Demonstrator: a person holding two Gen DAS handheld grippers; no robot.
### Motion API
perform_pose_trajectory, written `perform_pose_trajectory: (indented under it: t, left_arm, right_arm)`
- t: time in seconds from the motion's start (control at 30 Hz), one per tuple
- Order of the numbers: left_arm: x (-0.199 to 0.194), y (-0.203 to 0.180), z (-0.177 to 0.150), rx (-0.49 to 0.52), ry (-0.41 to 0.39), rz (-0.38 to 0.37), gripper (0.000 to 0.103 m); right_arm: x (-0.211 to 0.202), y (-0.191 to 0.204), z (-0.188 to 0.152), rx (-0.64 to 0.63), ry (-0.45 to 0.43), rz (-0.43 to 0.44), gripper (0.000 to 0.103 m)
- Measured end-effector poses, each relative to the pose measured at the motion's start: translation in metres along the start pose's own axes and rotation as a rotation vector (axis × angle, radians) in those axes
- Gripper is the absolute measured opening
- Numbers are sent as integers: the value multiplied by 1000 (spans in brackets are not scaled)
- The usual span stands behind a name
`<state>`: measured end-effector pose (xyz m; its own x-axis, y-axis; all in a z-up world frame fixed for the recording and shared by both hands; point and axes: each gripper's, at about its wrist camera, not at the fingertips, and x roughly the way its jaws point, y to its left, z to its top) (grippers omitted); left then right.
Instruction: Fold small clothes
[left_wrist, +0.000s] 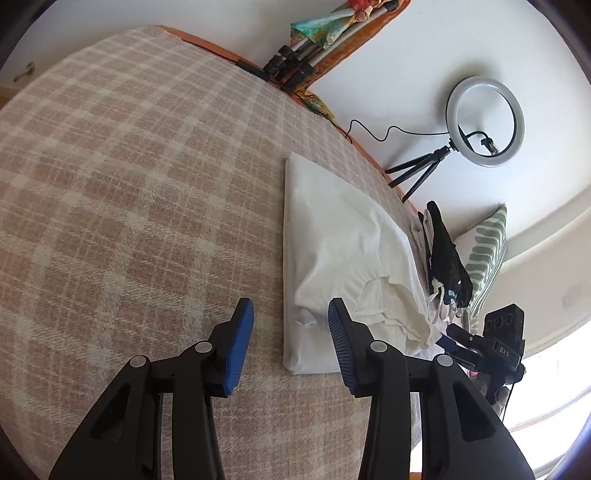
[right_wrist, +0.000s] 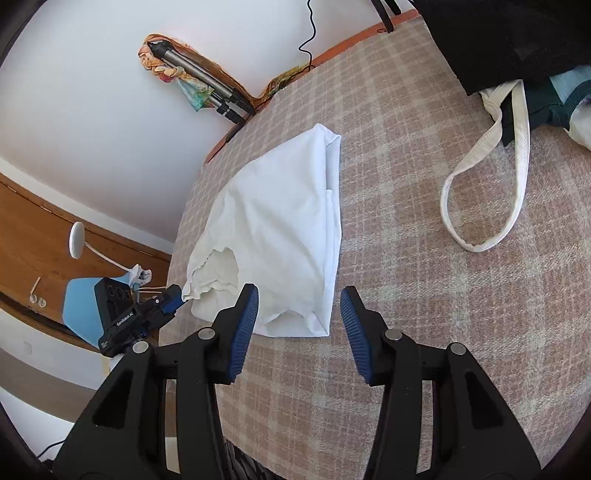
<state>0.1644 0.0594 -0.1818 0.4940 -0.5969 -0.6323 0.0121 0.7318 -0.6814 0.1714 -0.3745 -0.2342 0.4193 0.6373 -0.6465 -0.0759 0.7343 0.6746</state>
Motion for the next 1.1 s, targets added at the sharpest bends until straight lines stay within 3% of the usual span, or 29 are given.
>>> perform_pose_trajectory:
  t: [0.1,0.2,0.23,0.27,0.37,0.43,0.73,0.9,1.03,1.1]
  left_arm:
    - [3,4,-1,-50,8,-26,37]
    - [4,0,-2,-39,17,-47,21]
    - [4,-2,-2,-32,15,-44,12]
    - [4,-4,1,-24,15,-39,7]
    - [1,-9,2,-7,-1,-39,5]
    - [-2,-13,3,10,-9,-43,4]
    - [-22,-19,1,-7,-17,-106,4]
    - [-14,-14,-17,56,27,-31,4]
    - [-9,-2,-25,26,38,-25,4]
    - [-9,-5,-27,56,49,-14,4]
  right_arm:
    - [10,-7,-1,46,20,20,49]
    - [15,-7,-3,62,31,48,49]
    - [16,-6,-4,61,31,52,47]
    - [18,-4,-4,58,36,59,40]
    - [22,6,-4,27,43,43,16]
    - [21,11,-4,9,35,36,12]
    - [-14,14,-4,53,-30,155,9]
    - [-2,5,-19,26,17,89,9]
    - [9,-4,-24,48,43,57,8]
    - [14,-3,-27,27,76,27,9]
